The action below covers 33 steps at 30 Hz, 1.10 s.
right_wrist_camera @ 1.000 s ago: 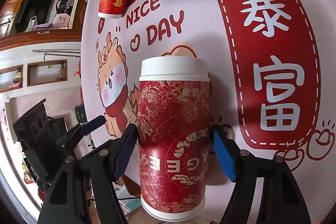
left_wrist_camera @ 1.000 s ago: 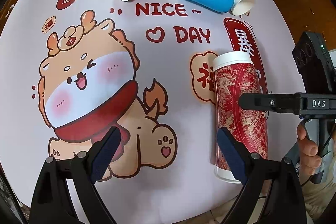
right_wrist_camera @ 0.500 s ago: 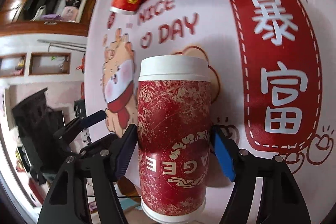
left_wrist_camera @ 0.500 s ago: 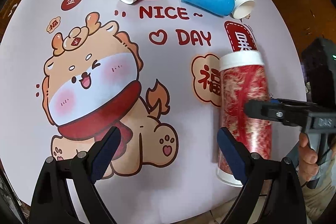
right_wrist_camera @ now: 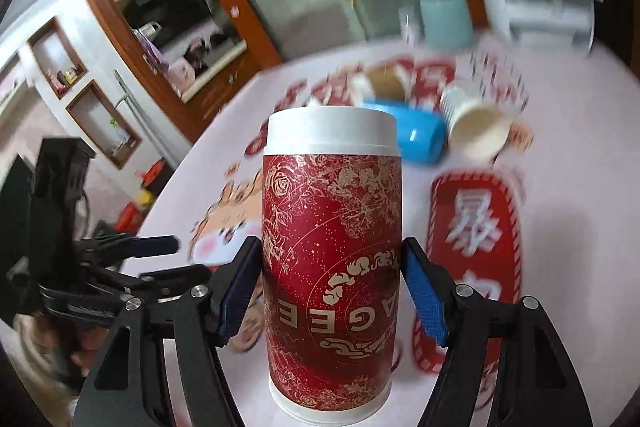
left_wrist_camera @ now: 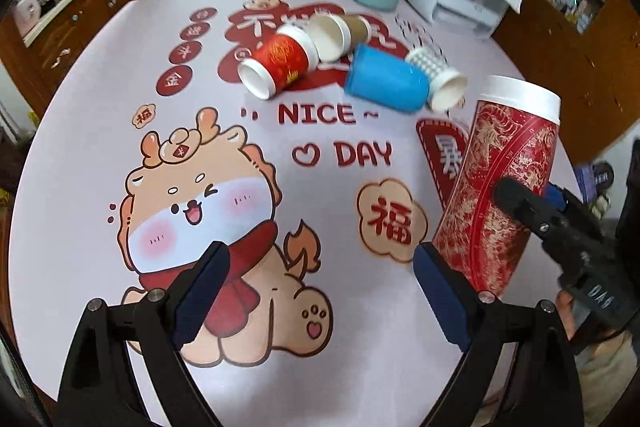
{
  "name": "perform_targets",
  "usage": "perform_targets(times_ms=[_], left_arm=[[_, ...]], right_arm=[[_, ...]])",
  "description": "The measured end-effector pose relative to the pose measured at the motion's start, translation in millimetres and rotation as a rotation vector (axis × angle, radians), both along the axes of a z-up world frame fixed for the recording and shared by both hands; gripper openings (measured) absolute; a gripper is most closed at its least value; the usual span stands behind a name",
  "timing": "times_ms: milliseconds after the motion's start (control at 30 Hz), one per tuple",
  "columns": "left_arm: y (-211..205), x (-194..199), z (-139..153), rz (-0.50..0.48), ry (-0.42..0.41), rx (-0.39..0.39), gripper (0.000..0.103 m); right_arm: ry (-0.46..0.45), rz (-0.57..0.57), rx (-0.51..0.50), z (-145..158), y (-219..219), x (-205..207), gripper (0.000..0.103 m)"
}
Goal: Flip cup upside down
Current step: 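Lift the tumbler with the right tool, rotate it lid-up, set it down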
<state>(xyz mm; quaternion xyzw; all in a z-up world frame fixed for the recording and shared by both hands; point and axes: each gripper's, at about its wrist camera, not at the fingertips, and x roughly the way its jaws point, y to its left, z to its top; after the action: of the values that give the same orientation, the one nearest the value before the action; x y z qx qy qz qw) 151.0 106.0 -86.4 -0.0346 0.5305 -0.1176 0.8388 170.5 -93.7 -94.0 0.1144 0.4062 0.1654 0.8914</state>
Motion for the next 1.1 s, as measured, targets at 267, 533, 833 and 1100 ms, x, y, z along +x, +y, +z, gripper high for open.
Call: perform_targets(times_ms=[267, 533, 833, 1100], left_arm=[[-4, -15, 2, 0.070, -0.127, 0.012, 0.092], [-5, -27, -1, 0.111, -0.189, 0.022, 0.092], [-11, -47, -3, 0.125, -0.230, 0.015, 0.092], [-20, -65, 10, 0.128, -0.278, 0.060, 0.102]], right_arm=[[-0.309, -0.102, -0.136, -3, 5, -29, 0.070], [-0.354, -0.126, -0.182, -17, 4, -44, 0.070], [-0.343, -0.079, -0.263, -27, 12, -76, 0.071], [-0.344, -0.063, -0.284, -22, 21, -105, 0.080]])
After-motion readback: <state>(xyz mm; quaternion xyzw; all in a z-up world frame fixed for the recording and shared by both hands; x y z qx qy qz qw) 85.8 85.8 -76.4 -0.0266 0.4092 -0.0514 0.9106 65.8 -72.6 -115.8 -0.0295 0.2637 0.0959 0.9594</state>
